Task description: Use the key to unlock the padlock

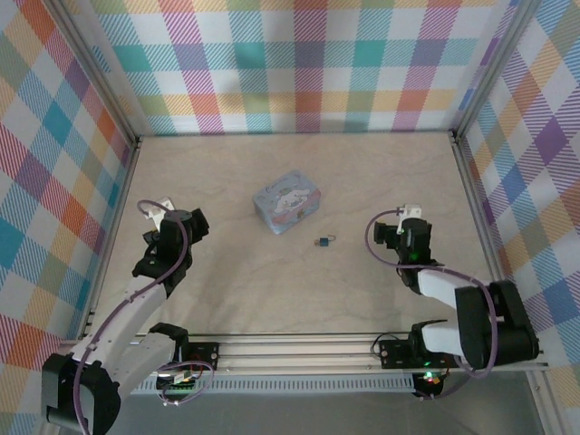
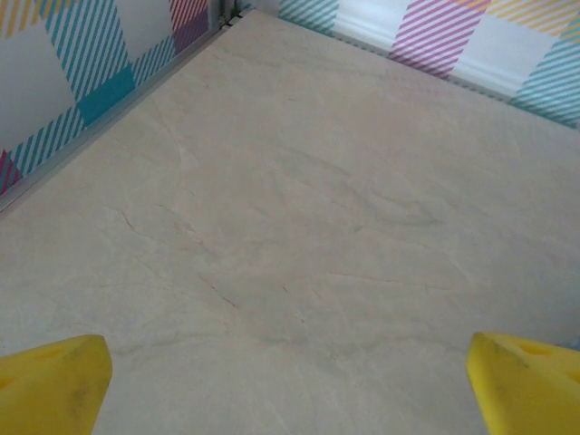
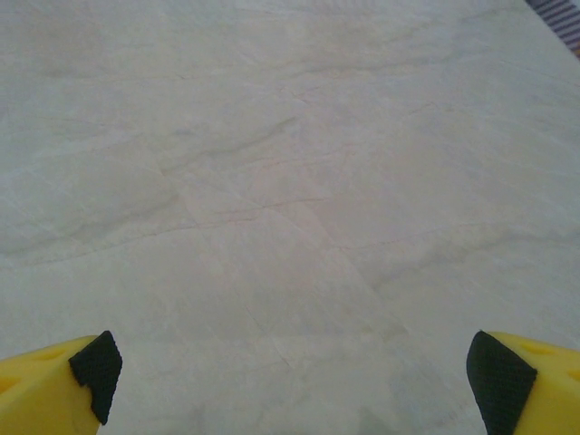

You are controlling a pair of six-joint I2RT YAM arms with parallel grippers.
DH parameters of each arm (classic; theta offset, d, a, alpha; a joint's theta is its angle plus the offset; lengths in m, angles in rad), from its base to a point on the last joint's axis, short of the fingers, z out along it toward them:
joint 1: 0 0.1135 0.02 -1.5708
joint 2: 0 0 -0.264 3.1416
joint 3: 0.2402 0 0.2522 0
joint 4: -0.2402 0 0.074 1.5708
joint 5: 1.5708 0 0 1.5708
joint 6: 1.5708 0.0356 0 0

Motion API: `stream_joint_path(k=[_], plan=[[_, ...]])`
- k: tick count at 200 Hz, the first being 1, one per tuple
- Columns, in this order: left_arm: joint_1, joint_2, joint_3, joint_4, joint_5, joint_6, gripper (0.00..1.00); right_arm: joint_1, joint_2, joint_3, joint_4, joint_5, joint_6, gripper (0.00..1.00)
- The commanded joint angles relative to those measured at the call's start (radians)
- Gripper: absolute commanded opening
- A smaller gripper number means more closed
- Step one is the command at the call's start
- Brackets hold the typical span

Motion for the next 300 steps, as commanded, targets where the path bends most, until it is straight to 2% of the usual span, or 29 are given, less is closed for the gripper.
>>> stream_joint_path(k=[1, 37, 75, 87, 91, 99, 110, 132, 172, 203, 269, 290, 300], plan=[[0.017, 0.029, -0.014, 0.084, -0.028, 0.056, 1.0, -0.009, 0.057, 0.067, 0.151, -0.071, -0.083, 1.0], [0.02, 0.103, -0.013, 0.107, -0.035, 0.09, 1.0, -0.03, 0.163, 0.033, 0.342, -0.104, -0.113, 1.0], [0.025, 0.167, -0.009, 0.121, -0.01, 0.101, 1.0, -0.087, 0.182, 0.019, 0.364, -0.16, -0.056, 1.0], [0.029, 0.183, -0.01, 0.131, -0.004, 0.113, 1.0, -0.108, 0.254, 0.019, 0.454, -0.167, -0.039, 1.0], [0.03, 0.188, -0.009, 0.135, -0.001, 0.119, 1.0, -0.108, 0.253, 0.027, 0.439, -0.162, -0.035, 1.0], [0.031, 0.201, -0.009, 0.144, 0.006, 0.129, 1.0, -0.122, 0.226, 0.079, 0.281, -0.177, -0.016, 1.0], [0.033, 0.22, -0.009, 0.155, 0.016, 0.146, 1.0, -0.153, 0.24, 0.076, 0.312, -0.234, -0.001, 1.0], [0.039, 0.266, -0.011, 0.196, 0.018, 0.174, 1.0, -0.155, 0.231, 0.08, 0.287, -0.238, -0.002, 1.0], [0.046, 0.362, -0.036, 0.367, 0.027, 0.292, 1.0, -0.154, 0.233, 0.077, 0.294, -0.236, -0.003, 1.0], [0.052, 0.411, -0.083, 0.562, 0.09, 0.367, 1.0, -0.155, 0.231, 0.077, 0.294, -0.236, -0.003, 1.0], [0.08, 0.529, -0.144, 0.864, 0.223, 0.402, 1.0, -0.154, 0.231, 0.077, 0.295, -0.236, -0.005, 1.0], [0.092, 0.59, -0.179, 0.985, 0.236, 0.397, 1.0, -0.155, 0.231, 0.077, 0.294, -0.236, -0.004, 1.0], [0.103, 0.59, -0.178, 0.972, 0.255, 0.388, 1.0, -0.154, 0.231, 0.077, 0.295, -0.236, -0.004, 1.0]])
